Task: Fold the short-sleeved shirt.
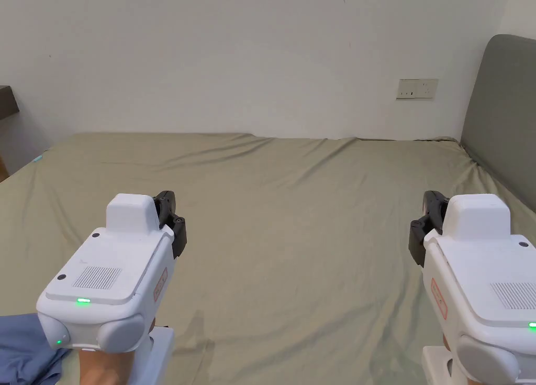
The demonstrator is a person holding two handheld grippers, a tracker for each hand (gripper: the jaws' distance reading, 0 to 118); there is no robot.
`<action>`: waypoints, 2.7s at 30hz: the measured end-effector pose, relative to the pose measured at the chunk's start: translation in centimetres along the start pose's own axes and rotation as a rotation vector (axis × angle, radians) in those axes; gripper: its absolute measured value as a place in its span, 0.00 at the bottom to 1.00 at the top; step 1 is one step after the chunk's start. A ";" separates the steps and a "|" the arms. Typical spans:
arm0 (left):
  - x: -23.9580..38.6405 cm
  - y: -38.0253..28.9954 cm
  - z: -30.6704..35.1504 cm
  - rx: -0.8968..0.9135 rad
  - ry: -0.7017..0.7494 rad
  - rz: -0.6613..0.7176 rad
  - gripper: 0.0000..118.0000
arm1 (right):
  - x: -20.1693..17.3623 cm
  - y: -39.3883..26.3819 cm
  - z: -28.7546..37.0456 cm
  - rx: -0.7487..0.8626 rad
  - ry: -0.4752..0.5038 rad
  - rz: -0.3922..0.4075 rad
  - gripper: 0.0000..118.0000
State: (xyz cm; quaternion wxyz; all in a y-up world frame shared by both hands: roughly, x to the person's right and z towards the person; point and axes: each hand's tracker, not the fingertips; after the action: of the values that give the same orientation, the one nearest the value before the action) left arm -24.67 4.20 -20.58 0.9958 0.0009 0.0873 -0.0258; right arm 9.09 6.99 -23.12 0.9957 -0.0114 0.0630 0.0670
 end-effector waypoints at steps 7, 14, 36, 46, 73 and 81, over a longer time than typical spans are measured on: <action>-0.1 0.2 0.4 0.014 -0.020 0.020 0.96 | -0.1 -0.1 0.1 0.001 -0.004 -0.022 0.85; 0.7 0.0 0.5 0.026 -0.010 -0.019 1.00 | -0.1 -0.3 0.3 0.022 -0.035 -0.026 1.00; 0.6 -0.2 0.3 0.034 -0.003 -0.044 1.00 | -0.7 -0.3 0.3 0.022 -0.033 -0.017 1.00; 0.4 -0.2 0.6 0.046 -0.002 -0.049 1.00 | -0.7 -0.1 0.5 0.028 -0.033 -0.014 1.00; 0.2 -0.4 0.9 0.032 0.000 -0.051 1.00 | -0.8 -0.2 0.8 0.023 -0.044 -0.001 1.00; 0.1 -0.5 0.9 0.028 0.000 -0.053 1.00 | -0.8 -0.3 0.6 0.016 -0.037 0.006 1.00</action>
State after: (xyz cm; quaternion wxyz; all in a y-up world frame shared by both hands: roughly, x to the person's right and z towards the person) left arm -24.41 3.72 -19.72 0.9947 0.0126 0.0868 -0.0534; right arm 8.38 6.63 -22.43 0.9965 -0.0018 0.0451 0.0699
